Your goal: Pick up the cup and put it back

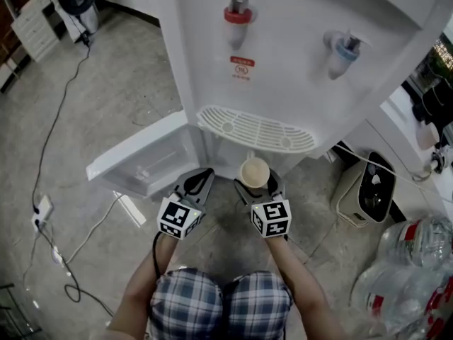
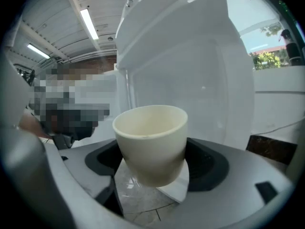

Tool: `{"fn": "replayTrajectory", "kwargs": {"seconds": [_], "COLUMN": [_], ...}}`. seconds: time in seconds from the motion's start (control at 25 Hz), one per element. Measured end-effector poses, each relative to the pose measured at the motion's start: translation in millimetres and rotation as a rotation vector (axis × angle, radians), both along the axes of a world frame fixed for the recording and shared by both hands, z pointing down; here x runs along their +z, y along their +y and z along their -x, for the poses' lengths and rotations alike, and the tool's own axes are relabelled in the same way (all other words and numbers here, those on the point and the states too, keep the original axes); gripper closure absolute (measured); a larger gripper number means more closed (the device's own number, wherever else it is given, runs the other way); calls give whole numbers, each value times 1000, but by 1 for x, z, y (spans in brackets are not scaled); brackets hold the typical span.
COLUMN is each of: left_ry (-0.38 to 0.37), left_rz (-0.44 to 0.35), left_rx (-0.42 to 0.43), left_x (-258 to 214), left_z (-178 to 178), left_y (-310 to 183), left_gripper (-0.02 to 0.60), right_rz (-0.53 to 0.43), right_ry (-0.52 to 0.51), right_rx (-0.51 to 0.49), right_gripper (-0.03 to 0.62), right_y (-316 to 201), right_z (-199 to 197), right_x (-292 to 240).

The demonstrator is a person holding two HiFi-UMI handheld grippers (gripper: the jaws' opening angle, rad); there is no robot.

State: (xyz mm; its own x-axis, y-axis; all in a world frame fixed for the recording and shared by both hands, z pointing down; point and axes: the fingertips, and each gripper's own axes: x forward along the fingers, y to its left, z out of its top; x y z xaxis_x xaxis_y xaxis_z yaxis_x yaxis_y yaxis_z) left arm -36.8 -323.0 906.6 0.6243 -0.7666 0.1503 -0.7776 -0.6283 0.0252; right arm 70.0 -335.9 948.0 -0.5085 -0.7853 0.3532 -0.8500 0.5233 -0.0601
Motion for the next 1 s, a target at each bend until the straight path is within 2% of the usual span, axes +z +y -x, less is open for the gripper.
{"fn": "replayTrajectory", "kwargs": {"seconds": [0.32,0.48,0.72,1.0], "left_ry": [-17,-20,-19,-7], "left_rz": [-32,-33,-27,-30], "left_rx": [40,43,38,32], "left_x": [-12,-13,-11,-14], "left_z": [-21,-22,-20,-17], "left_y": [7,7,8,7], "left_gripper": [557,557,557,557], "right_rz": [-81,-109,-128,-108], "right_ry": [-22,-33,-14,-14], "right_rx": [-40,-41,-32,-1], "right_gripper": [174,174,174,174], "right_y": [64,81,74,36], "right_z": [-22,-30,-28,-15], "right_x": [-73,-94,-91,-61]}}
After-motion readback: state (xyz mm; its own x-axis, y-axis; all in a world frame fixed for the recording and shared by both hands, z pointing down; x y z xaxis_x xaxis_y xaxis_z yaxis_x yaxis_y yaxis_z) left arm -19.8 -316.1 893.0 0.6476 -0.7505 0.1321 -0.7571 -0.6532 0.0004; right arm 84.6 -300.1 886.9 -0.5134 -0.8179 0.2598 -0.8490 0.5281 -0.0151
